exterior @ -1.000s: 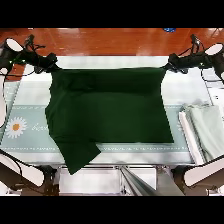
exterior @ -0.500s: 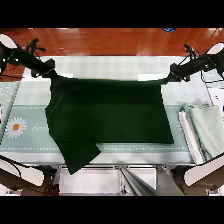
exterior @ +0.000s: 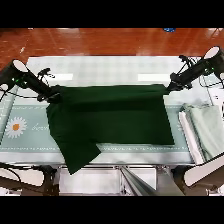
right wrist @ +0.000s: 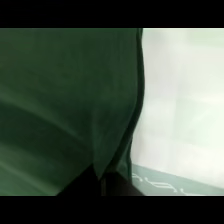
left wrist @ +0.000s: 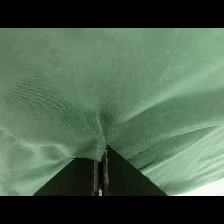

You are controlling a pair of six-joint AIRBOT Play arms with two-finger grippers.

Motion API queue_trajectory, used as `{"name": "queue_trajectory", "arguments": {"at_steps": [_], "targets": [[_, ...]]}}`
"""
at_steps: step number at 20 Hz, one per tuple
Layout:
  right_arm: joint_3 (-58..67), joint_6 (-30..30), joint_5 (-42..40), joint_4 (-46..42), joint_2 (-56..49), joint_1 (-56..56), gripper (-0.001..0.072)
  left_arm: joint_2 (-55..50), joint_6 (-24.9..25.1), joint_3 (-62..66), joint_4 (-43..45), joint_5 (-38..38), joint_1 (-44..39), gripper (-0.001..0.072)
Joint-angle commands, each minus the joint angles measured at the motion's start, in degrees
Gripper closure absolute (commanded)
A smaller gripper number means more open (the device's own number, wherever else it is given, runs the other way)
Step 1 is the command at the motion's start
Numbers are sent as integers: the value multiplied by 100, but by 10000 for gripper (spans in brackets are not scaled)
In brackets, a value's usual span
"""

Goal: Fold the shirts.

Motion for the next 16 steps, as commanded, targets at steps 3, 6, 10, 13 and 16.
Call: {"name": "queue_trajectory", "arguments": {"at_steps": [3,6,10,13,16], "targets": [[-92,254,-20,-179,-96,120,426,31,83,-256,-17,66,4,489],[-129,376,120,-286,-33,85,299,101,181,-157,2,-398,146,202],[-579,664,-125,-839,765,-339,300,966,208,-380,74,-638,881,202],[-2295,529,-1209,-509,1943,-710,300,2118,402,-1591,66,-350,1722,202],[-4428,-208,-2339,662,3178,-999,300,3309,728,-3432,-214,-7,2647,202]]}}
